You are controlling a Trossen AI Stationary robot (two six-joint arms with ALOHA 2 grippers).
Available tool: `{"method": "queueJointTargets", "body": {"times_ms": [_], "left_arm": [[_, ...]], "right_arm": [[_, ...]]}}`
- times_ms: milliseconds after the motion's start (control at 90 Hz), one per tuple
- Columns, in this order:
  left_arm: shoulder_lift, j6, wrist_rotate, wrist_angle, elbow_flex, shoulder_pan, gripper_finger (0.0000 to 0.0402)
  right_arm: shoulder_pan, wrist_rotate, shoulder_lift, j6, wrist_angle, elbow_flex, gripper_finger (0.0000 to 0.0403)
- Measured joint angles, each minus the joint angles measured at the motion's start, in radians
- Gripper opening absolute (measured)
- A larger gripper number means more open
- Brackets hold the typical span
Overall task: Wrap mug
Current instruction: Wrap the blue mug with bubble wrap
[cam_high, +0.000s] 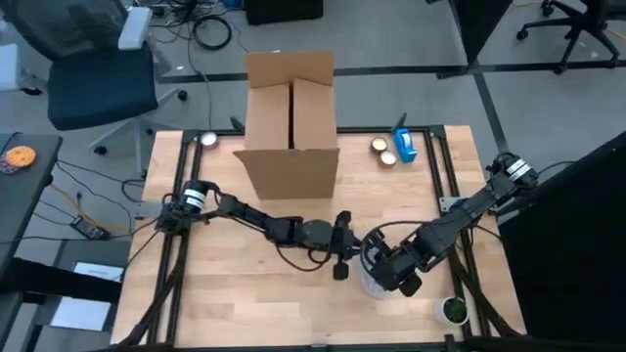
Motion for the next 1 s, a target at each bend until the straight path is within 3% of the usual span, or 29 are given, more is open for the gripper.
{"method": "queueJointTargets", "body": {"times_ms": [233,478,700,811,1000], "left_arm": [[0.000,0.021,0.003,-0.021,0.029,-0.008,0.0025],[-0.072,0.065,0.002,-0.197,0.093,-0.012,0.0025],[-0.215,0.129,-0.083,-0.545,0.092,-0.038,0.0025],[-0.273,0.132,-0.099,-0.598,0.098,-0.042,0.0025],[-0.269,0.134,-0.110,-0.641,0.092,-0.038,0.0025]], "right_arm": [[0.035,-0.125,0.020,0.032,-0.012,0.003,0.0000],[0.019,-0.090,0.075,0.028,-0.002,0.001,0.0000],[-0.038,-0.034,0.138,0.024,0.002,-0.003,0.0000],[-0.057,-0.023,0.138,0.048,-0.005,-0.003,0.0000],[-0.066,-0.026,0.132,0.108,-0.059,-0.004,0.0000]]}}
